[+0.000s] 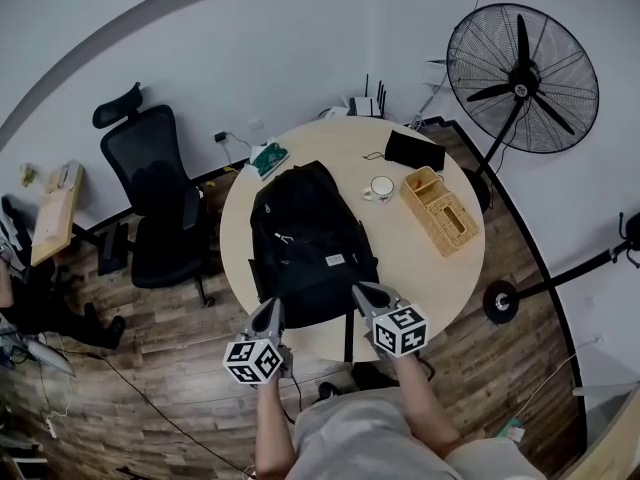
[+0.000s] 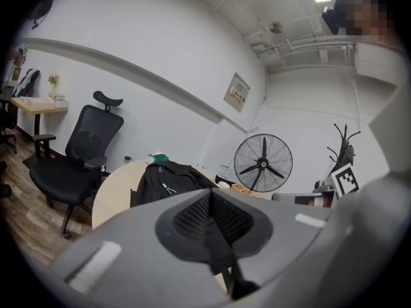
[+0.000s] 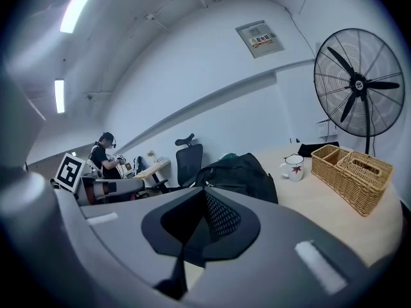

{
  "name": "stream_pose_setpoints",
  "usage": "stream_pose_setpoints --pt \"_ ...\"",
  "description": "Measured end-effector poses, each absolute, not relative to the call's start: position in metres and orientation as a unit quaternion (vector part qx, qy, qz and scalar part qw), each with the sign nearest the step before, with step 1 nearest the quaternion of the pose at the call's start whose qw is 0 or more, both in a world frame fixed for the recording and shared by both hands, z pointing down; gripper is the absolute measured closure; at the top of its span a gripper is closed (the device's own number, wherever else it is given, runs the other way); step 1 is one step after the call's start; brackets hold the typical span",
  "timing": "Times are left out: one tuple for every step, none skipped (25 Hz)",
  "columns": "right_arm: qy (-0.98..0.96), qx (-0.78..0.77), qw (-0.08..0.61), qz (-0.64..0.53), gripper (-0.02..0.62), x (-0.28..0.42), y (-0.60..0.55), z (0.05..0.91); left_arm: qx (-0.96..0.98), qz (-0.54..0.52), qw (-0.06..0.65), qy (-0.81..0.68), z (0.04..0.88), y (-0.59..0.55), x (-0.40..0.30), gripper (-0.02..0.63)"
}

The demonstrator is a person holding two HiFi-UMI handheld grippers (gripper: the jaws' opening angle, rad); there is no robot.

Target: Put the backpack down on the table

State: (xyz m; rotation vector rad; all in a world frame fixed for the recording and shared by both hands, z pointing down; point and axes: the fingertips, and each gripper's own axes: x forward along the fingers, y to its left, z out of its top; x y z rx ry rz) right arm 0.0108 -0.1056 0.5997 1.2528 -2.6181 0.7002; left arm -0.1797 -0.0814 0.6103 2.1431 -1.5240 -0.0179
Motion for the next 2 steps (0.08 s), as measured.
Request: stream_pose_setpoints --pt "-0.874 0.418 0.078 0.234 0.595 0.0113 -0.106 0.6005 0.788 -0.009 0.257 -0.56 0.6111 -0.0816 -0.1792 0.551" --pt "-0.875 0.417 0.078 0.233 0.595 0.0119 -0.1065 0.6012 0.787 -0.011 0.261 -0.559 0.6118 -0.0818 -0.1786 0.551"
